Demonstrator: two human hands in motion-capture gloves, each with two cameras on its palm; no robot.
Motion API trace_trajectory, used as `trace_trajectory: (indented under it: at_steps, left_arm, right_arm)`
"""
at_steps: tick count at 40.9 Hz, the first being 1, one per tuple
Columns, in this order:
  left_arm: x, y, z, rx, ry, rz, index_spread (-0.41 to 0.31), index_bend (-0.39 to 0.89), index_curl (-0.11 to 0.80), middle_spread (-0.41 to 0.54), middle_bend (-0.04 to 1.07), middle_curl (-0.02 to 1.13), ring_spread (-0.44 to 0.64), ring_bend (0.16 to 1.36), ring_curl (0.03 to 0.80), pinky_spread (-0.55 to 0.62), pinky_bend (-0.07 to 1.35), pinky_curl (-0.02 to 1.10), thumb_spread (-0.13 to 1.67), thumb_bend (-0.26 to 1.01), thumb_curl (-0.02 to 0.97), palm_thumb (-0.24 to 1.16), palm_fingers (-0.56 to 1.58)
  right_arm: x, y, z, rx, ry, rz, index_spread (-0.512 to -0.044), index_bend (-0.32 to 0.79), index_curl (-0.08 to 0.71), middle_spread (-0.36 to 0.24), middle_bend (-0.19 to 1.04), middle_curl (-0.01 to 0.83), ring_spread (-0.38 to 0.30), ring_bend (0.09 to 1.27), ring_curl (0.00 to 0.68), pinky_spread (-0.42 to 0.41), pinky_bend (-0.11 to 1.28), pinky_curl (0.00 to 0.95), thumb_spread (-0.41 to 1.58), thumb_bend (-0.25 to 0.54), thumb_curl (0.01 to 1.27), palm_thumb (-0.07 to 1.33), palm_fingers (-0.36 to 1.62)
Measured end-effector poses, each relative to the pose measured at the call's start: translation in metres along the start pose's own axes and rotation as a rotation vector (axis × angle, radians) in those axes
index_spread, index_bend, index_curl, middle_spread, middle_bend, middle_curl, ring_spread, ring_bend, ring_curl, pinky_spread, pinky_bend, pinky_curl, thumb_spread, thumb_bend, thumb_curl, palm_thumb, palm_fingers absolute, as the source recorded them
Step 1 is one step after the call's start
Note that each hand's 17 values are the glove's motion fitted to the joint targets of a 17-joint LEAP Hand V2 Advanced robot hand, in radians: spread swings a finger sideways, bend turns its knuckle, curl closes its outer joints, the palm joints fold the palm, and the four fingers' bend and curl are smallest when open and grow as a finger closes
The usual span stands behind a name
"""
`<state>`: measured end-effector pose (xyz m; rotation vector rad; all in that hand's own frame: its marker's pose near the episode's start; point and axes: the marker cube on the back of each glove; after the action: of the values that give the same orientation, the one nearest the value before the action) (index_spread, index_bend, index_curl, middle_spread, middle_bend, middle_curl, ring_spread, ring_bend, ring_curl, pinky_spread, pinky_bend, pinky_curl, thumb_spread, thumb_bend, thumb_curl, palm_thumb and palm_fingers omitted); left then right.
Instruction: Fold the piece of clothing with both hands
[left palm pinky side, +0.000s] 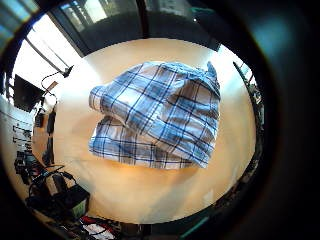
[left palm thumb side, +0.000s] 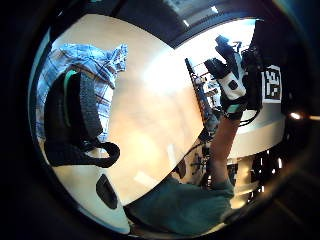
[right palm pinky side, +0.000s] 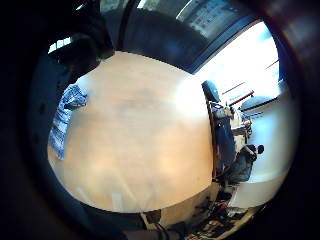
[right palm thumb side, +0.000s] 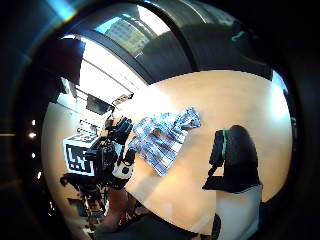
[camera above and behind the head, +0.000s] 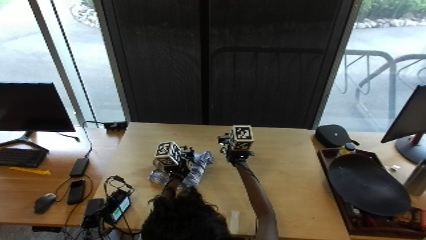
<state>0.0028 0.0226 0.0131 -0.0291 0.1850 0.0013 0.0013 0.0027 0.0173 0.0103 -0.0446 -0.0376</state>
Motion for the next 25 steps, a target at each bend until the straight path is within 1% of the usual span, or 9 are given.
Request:
trace_trajectory:
  at_steps: [4,6,10,15,21,25]
  left_arm:
    - [0.008,0.007,0.001,-0.062,0.094,0.006,-0.119,0.17,0.37,0.018,0.18,0.36,0.3,0.4,0.275,0.41,0.3,0.27,1.53,0.29,0.294,0.33,0.36]
    - [0.008,0.009,0.001,-0.075,0.089,-0.013,-0.118,0.17,0.372,0.018,0.18,0.36,0.3,0.4,0.277,0.41,0.3,0.28,1.53,0.29,0.296,0.33,0.36]
    - [0.003,0.006,0.001,-0.034,0.051,-0.013,-0.118,0.17,0.376,0.018,0.18,0.36,0.3,0.4,0.28,0.41,0.29,0.28,1.53,0.29,0.299,0.33,0.36]
    - [0.004,0.007,-0.001,-0.053,0.068,-0.029,-0.118,0.17,0.38,0.018,0.18,0.37,0.3,0.4,0.284,0.41,0.29,0.29,1.53,0.28,0.303,0.34,0.35]
    - [0.005,0.001,0.004,-0.019,0.081,-0.015,-0.119,0.17,0.383,0.018,0.18,0.37,0.3,0.4,0.287,0.41,0.29,0.3,1.53,0.28,0.308,0.34,0.35]
    - [0.004,0.002,0.005,-0.007,0.056,-0.002,-0.119,0.17,0.385,0.018,0.18,0.37,0.3,0.4,0.289,0.41,0.28,0.3,1.53,0.27,0.311,0.35,0.35]
  right_arm:
    - [-0.002,-0.005,0.008,0.008,-0.013,-0.008,-0.322,0.16,0.329,-0.059,0.15,0.268,-0.058,0.39,0.351,0.134,0.59,0.346,1.2,0.167,0.47,0.81,0.54]
    - [0.0,-0.009,0.013,0.011,-0.011,-0.012,-0.322,0.16,0.33,-0.059,0.15,0.268,-0.058,0.39,0.352,0.134,0.59,0.347,1.2,0.159,0.47,0.81,0.54]
    - [-0.003,-0.002,0.006,-0.005,-0.01,-0.02,-0.322,0.16,0.332,-0.059,0.15,0.269,-0.058,0.39,0.355,0.134,0.59,0.348,1.21,0.144,0.48,0.82,0.54]
    - [-0.007,0.005,-0.006,-0.013,-0.007,-0.028,-0.322,0.16,0.334,-0.058,0.15,0.27,-0.058,0.39,0.357,0.134,0.59,0.349,1.21,0.125,0.49,0.83,0.54]
    - [0.001,-0.005,0.012,-0.008,-0.012,-0.011,-0.322,0.16,0.335,-0.056,0.15,0.271,-0.058,0.39,0.36,0.134,0.59,0.351,1.21,0.103,0.49,0.84,0.53]
    - [0.002,-0.002,0.008,0.001,-0.017,-0.001,-0.322,0.16,0.336,-0.055,0.15,0.271,-0.058,0.39,0.361,0.134,0.6,0.352,1.22,0.089,0.5,0.85,0.53]
